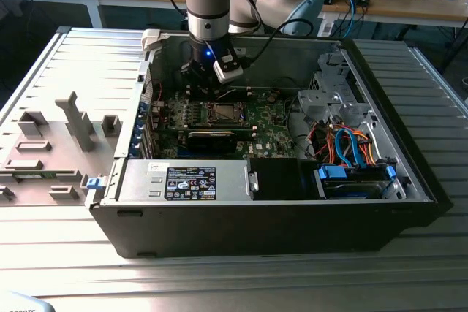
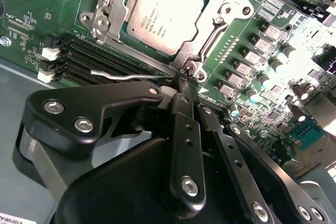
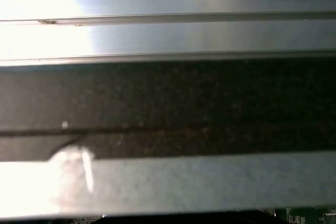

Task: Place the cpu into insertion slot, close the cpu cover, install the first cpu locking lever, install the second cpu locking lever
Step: 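Install the first cpu locking lever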

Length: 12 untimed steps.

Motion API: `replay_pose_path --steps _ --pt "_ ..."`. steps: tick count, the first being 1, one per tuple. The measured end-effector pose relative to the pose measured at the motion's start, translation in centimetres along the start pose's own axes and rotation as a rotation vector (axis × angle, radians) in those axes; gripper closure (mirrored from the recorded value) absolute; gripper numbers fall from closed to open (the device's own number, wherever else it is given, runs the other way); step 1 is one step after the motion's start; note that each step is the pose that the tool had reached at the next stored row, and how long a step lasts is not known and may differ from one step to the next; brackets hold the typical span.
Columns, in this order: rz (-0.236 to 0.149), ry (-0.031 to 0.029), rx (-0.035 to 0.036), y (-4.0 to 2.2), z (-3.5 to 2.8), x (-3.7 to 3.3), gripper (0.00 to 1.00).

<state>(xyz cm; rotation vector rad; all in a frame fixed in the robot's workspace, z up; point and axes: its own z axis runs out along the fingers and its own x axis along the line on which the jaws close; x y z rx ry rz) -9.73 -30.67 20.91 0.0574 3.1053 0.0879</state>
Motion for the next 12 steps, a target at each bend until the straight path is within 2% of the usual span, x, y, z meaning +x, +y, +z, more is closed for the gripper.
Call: replay_pose_path --steps 12 --pt "0.000 0.0001 0.0001 -0.02 0.41 -0.01 0.89"
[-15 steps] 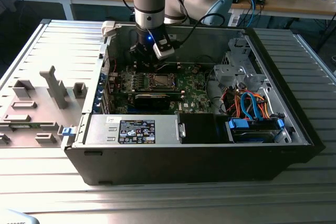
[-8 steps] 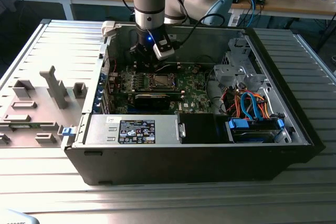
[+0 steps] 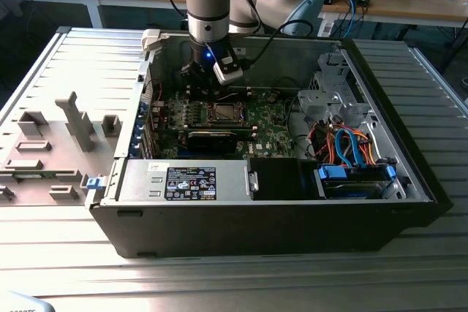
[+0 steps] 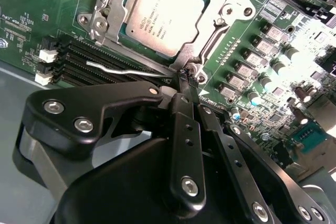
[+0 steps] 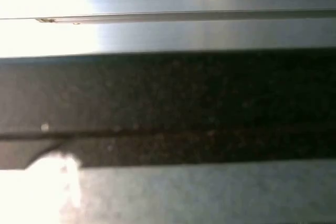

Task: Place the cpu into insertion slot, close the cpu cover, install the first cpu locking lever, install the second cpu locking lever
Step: 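Install the first cpu locking lever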

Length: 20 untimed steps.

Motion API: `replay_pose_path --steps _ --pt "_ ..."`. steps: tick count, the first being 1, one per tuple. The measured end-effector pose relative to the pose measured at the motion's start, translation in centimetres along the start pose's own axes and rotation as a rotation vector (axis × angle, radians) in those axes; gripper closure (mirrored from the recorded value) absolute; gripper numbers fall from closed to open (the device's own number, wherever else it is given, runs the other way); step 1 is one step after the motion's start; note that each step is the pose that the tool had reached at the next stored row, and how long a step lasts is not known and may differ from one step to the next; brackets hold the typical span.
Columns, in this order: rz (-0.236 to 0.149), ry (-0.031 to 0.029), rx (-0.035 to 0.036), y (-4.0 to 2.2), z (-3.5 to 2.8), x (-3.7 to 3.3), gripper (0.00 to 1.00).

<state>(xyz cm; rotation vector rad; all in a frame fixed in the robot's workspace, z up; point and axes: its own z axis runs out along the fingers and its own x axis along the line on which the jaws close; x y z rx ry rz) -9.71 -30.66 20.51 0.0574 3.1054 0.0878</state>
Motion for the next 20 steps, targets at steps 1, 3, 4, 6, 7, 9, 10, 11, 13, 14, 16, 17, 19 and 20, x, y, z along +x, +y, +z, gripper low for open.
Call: replay_pose_path --steps 1,3,4,6,7,9,10,11,13,14,16,17,19,20 --pt "0.000 0.0000 0.0000 0.00 0.02 0.00 0.89" --pt "0.000 0.0000 0.0001 0.02 0.05 0.00 0.89" --pt "0.000 -0.0002 0.0001 0.04 0.07 0.01 0.89" --pt "0.000 0.0001 0.0001 0.08 0.08 -0.02 0.89" --pt "0.000 0.0002 0.0000 0.09 0.08 -0.05 0.89" --pt "0.000 -0.0001 0.0000 0.15 0.10 -0.41 0.89" --pt "0.000 -0.0001 -0.0001 0.20 0.12 -0.66 0.89" --pt "-0.001 0.0000 -0.0001 0.24 0.14 -0.90 0.89" --pt "-0.003 0.0001 -0.0002 0.27 0.17 -1.24 0.89" --pt "-0.004 0.0001 -0.0002 0.28 0.18 -1.33 0.89" --pt "-0.006 0.0002 -0.0003 0.30 0.22 -1.60 0.89" --pt "-0.007 0.0003 -0.0003 0.32 0.25 -1.78 0.89" --pt "-0.009 0.0004 -0.0003 0.34 0.32 -2.18 0.89" --pt "-0.009 0.0004 -0.0004 0.35 0.34 -2.29 0.89"
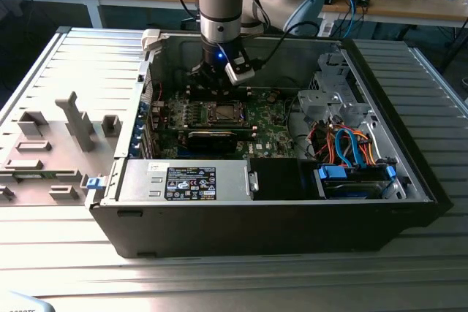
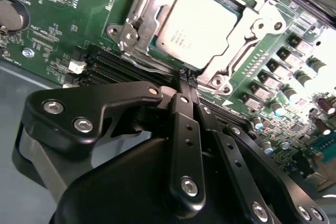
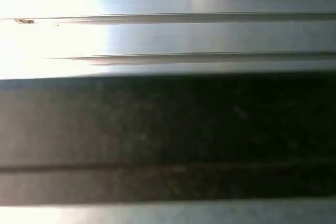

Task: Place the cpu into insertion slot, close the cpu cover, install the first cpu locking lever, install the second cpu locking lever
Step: 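Install the first cpu locking lever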

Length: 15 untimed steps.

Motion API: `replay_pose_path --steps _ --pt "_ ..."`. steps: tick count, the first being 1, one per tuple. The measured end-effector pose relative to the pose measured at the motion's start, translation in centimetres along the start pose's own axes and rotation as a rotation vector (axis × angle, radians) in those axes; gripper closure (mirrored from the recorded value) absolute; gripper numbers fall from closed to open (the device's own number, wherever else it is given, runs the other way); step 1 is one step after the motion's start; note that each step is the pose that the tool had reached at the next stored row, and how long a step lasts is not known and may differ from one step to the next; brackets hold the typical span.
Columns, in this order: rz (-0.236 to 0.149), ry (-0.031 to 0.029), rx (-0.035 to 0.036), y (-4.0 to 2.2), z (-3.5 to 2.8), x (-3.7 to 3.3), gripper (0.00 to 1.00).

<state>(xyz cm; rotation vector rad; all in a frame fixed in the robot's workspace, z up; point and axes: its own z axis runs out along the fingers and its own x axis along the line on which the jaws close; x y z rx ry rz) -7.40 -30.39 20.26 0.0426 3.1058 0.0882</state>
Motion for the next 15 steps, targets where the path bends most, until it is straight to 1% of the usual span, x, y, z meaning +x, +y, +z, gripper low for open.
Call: replay_pose_path --steps 7,12,13,15 --pt "-0.002 0.0002 0.0001 0.02 0.11 -0.91 0.89" --pt "-0.002 -0.0002 -0.0009 0.06 0.23 -1.79 0.89" --pt "-0.002 0.0001 -0.0002 0.05 0.23 -2.01 0.89" --pt "-0.003 0.0000 -0.0001 0.05 0.23 -2.11 0.89"
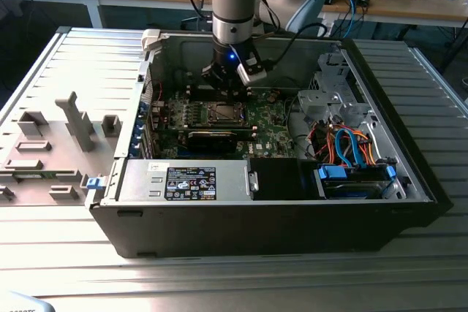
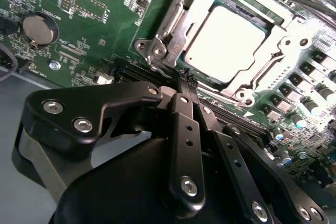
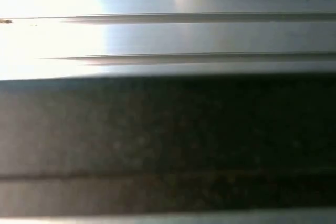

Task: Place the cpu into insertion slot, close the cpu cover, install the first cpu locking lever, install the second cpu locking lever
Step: 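Install the first cpu locking lever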

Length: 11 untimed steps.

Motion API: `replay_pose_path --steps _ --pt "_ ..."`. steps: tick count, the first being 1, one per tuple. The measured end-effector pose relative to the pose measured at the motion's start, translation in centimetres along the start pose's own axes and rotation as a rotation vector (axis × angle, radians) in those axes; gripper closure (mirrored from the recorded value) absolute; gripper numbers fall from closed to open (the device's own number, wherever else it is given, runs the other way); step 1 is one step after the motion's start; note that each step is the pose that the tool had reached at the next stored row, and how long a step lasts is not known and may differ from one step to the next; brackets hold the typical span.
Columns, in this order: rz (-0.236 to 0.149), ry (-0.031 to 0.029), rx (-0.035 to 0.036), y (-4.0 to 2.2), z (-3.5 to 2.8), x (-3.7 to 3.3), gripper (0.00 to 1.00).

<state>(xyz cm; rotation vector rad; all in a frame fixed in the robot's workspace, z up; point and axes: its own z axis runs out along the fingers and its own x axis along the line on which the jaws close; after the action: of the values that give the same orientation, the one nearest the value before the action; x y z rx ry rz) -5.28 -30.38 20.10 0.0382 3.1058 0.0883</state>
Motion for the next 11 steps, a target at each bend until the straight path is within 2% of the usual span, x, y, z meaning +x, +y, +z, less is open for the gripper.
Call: replay_pose_path --steps 3,5,8,9,10,11 --pt "0.000 -0.0010 0.0032 0.03 -0.26 -0.03 0.89" --pt "0.000 -0.0001 0.0090 0.07 -1.07 -0.04 0.89" --pt "-0.001 -0.0004 0.0199 0.01 -1.26 -0.05 0.89" --pt "-0.001 -0.0006 0.0265 -0.06 -1.27 -0.05 0.89" --pt "-0.001 -0.0008 0.0370 -0.14 -1.27 -0.05 0.89" --pt "-0.002 -0.0010 0.0523 -0.23 -1.28 -0.05 0.89"
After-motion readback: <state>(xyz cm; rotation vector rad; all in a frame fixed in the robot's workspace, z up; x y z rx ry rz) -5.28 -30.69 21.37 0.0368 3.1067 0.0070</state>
